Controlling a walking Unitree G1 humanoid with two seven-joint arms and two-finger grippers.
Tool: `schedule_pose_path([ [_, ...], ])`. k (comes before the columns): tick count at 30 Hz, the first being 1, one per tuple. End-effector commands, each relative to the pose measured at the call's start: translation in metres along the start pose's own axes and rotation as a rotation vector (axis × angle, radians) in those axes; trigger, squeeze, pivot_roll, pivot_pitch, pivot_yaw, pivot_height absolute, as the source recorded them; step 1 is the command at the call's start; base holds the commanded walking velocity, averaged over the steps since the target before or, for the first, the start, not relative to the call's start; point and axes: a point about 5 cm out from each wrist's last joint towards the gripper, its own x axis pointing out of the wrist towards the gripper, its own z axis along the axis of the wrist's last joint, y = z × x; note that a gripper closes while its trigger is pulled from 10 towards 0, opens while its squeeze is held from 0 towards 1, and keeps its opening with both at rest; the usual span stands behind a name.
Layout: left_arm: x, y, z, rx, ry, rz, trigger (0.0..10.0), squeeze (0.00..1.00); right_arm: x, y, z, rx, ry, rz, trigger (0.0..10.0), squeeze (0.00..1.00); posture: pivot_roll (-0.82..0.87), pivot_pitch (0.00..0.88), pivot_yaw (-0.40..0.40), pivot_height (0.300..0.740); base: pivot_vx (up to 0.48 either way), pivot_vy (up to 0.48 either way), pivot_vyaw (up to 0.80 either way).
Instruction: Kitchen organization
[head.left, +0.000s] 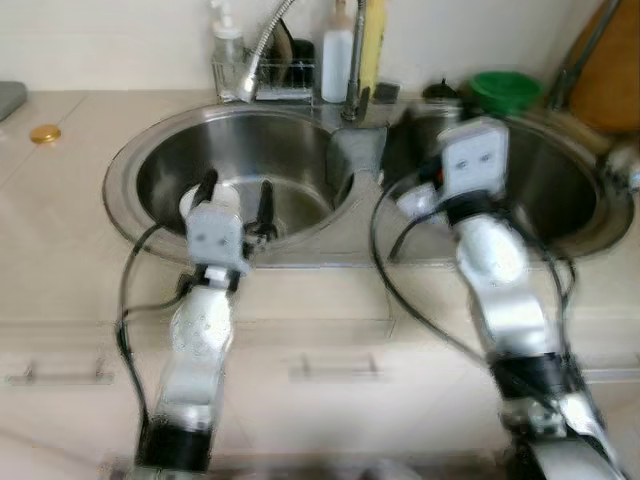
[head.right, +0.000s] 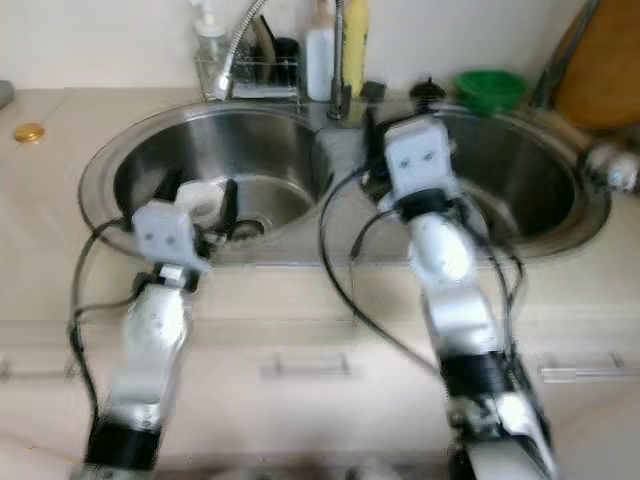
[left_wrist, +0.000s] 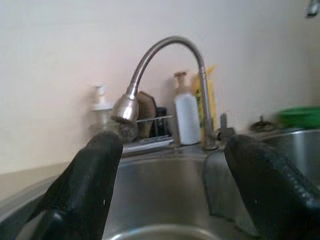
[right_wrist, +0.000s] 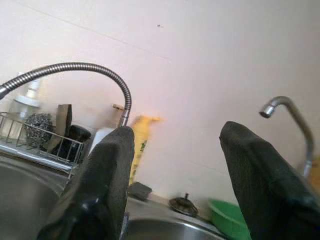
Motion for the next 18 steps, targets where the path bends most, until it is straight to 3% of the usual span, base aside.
schedule_pose_path([
  [1, 0.005, 0.006, 0.012, 0.007, -0.044, 0.007, 10.0, 0.0, 0.001, 0.005, 0.01, 0.006, -0.053, 0.013, 10.0, 0.0, -0.09, 0.0, -0.035, 0.74, 0.0, 0.48, 0.0],
  [10, 0.016, 0.003, 0.035, -0.017, -0.123, -0.005, 10.0, 0.0, -0.006, 0.014, 0.009, 0.028, -0.062, 0.016, 10.0, 0.0, -0.09, 0.0, -0.033, 0.74, 0.0, 0.48, 0.0],
  [13, 0.013, 0.005, 0.031, -0.014, -0.109, -0.005, 10.0, 0.0, -0.008, 0.015, 0.008, 0.043, -0.046, 0.009, 10.0, 0.0, -0.09, 0.0, -0.028, 0.74, 0.0, 0.41, -0.74],
  [18, 0.008, 0.003, 0.029, 0.01, -0.102, -0.017, 10.0, 0.0, -0.011, 0.012, 0.007, 0.038, -0.044, -0.015, 10.0, 0.0, -0.1, 0.0, -0.03, 0.74, 0.0, 0.0, -0.78],
])
